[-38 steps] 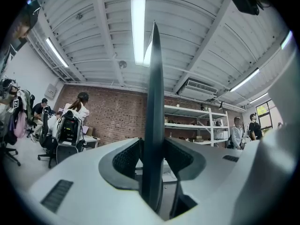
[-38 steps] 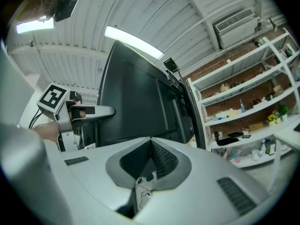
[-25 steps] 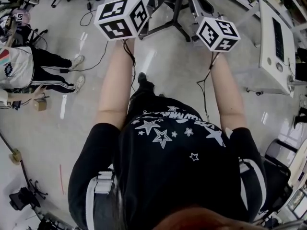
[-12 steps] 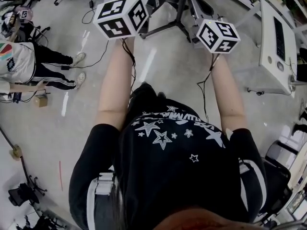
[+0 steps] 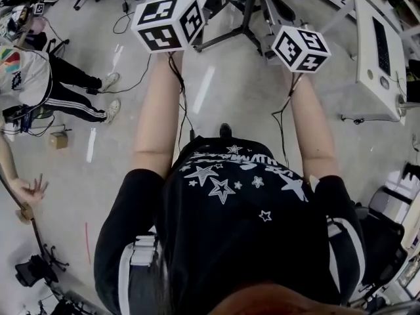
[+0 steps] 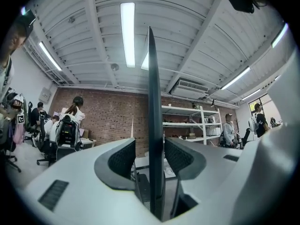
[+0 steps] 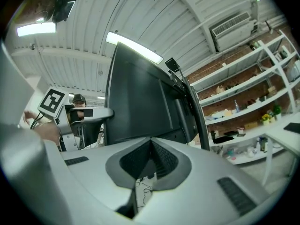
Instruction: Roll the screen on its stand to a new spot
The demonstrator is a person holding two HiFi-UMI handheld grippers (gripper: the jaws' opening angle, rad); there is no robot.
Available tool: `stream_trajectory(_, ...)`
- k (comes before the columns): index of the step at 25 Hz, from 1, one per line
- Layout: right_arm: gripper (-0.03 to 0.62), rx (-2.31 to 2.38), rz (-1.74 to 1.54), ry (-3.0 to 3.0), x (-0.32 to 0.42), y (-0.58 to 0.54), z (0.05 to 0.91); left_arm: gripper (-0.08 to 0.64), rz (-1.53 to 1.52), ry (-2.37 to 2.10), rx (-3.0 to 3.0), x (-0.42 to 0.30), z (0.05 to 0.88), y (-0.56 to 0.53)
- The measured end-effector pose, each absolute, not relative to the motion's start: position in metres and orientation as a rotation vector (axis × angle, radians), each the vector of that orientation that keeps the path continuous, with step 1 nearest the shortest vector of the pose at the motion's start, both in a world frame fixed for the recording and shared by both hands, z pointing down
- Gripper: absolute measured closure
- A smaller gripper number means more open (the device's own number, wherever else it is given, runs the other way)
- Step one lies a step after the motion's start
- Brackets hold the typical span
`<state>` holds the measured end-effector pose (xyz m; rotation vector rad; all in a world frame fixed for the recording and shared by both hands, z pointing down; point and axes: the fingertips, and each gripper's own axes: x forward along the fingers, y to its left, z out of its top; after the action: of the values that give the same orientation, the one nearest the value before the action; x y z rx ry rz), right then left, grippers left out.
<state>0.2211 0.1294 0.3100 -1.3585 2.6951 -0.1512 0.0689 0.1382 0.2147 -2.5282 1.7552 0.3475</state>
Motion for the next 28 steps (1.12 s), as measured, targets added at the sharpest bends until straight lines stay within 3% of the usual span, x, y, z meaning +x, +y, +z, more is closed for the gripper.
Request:
stream_trajectory(20,0.586,-1.215,-0.156,2.850,0.115,0.256,0.316,0.376,0.263,1.823,-2.579,-0.004,0.262,0.270)
stream_trajectory(26,0.586,-1.204,-0.097,2.850,0.095,0.279,0.312,0.528,0.231,1.885,-2.548,-0.026,0.272,0.295)
stream_trajectory(28,0.586,-1.206,-0.069,2.866,0.087,0.286,0.313,0.549,0.236,1.899,-2.539,-0.033,0.274,0.303)
